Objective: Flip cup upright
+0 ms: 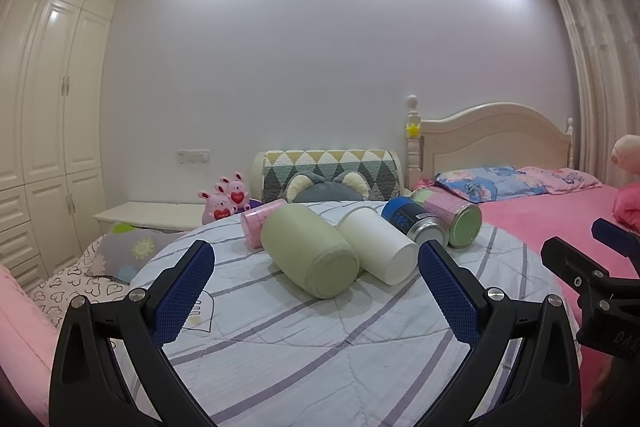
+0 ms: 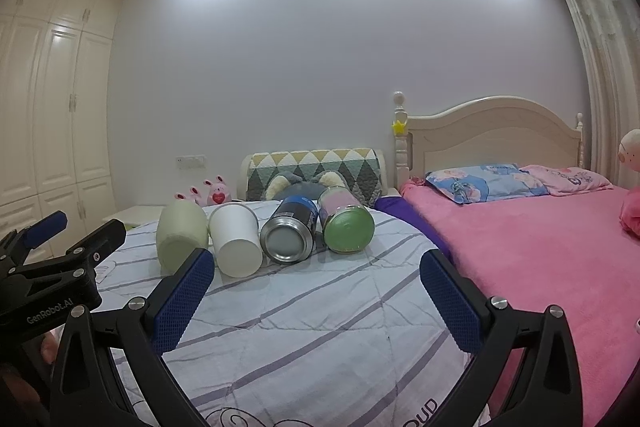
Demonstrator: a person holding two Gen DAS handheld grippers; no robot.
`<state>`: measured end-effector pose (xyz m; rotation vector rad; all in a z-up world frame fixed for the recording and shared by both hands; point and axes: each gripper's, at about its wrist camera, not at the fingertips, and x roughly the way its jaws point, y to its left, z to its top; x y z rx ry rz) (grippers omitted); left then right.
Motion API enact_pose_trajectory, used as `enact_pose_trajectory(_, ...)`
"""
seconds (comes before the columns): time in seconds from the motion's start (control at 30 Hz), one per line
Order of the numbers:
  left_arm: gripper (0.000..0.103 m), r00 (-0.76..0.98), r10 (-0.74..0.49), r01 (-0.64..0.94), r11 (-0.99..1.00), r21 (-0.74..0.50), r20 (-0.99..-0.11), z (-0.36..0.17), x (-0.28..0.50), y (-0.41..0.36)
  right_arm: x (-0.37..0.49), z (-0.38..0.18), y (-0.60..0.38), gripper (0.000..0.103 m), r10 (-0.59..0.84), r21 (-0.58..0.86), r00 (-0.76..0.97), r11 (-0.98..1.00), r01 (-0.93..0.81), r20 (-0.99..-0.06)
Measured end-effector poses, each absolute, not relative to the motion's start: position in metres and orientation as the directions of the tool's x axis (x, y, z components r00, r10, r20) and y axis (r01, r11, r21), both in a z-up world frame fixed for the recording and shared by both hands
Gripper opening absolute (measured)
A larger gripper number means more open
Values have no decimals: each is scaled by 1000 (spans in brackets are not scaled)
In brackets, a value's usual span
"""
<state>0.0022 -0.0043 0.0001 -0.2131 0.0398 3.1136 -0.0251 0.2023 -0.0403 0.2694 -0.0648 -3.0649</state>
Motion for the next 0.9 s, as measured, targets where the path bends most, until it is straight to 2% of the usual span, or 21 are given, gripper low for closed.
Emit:
enact_pose_trajectory(0.43, 103, -989, 34, -38, -999, 25, -145, 1, 0, -3, -24, -38, 203, 103, -79, 47, -978, -996, 71, -191)
enact_pose_trajectory(0.77, 103, -975, 63, -60, -998, -24, -212, 17, -20, -6, -43, -13, 199, 103, -107, 37, -965, -994, 101, -238)
enact_pose_trajectory(0.9, 103, -965, 59, -58, -998, -11, -255, 21, -38, -4, -62, -6, 199, 103, -125, 48, -949, -992, 116, -290)
